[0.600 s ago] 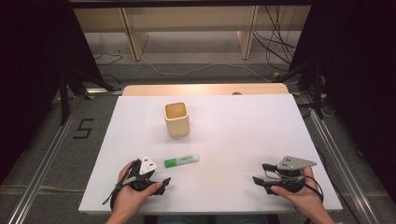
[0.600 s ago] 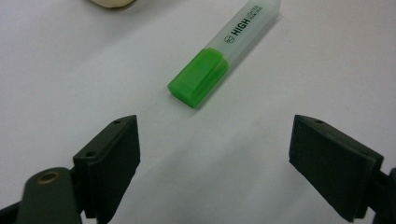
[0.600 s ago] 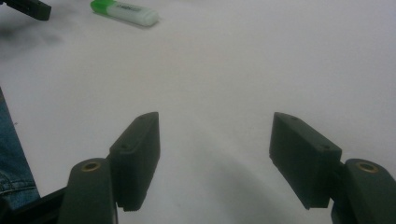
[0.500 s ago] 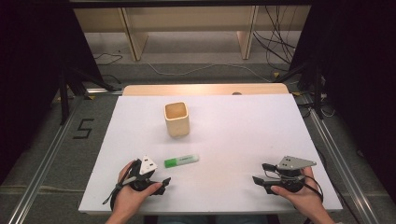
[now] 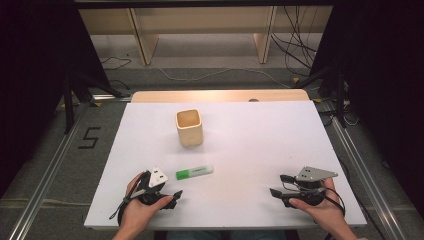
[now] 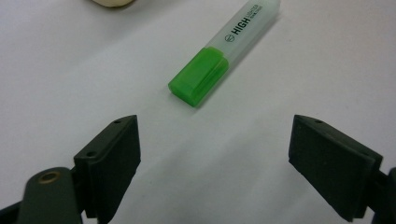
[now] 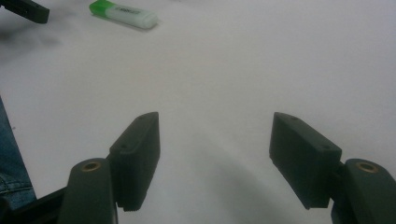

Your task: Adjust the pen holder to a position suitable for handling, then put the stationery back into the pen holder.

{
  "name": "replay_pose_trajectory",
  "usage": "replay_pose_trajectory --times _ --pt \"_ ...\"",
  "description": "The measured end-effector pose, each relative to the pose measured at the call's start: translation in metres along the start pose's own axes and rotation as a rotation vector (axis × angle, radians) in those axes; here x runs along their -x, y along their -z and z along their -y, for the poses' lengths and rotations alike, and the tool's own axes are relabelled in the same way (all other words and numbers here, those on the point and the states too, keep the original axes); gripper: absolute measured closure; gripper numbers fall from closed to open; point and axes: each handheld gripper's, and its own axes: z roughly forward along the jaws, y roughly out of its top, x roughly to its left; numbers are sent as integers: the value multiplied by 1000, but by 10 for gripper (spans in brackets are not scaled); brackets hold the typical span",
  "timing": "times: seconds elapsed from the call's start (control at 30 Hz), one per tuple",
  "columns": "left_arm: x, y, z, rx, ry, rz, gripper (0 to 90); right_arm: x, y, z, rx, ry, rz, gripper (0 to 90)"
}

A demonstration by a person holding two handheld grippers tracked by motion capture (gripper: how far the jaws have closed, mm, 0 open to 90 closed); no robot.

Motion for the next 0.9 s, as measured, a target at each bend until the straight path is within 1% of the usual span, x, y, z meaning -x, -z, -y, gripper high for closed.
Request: replay_pose_trajectory --times 0.4,0.47,0.53,0.57,0.6,0.7,0.77,0.8,0.83,0.9 --pt "0 0 0 0 0 -6 165 0 0 0 3 0 -4 342" --pt "0 0 0 13 10 -6 164 -1 0 0 7 0 -2 341" --pt "0 0 -1 19 12 -10 167 0 0 0 7 0 -2 341" --pt "-1 0 -1 22 25 -8 172 0 0 0 5 -3 -3 341" --pt "-1 0 -1 22 25 -8 181 0 -1 -1 7 -3 -3 341" --pt "-1 0 -3 39 49 -11 235 0 -2 -1 1 0 -2 341" --pt "0 0 -4 53 64 -11 299 0 -2 -1 1 1 -3 342" --pt "0 1 -5 59 68 -14 347 0 -2 -1 1 1 -3 341" --pt "1 1 -8 80 68 -20 400 0 -2 -1 1 0 -3 341" --pt "2 1 -13 92 72 -13 502 0 -2 -1 5 -3 -3 341"
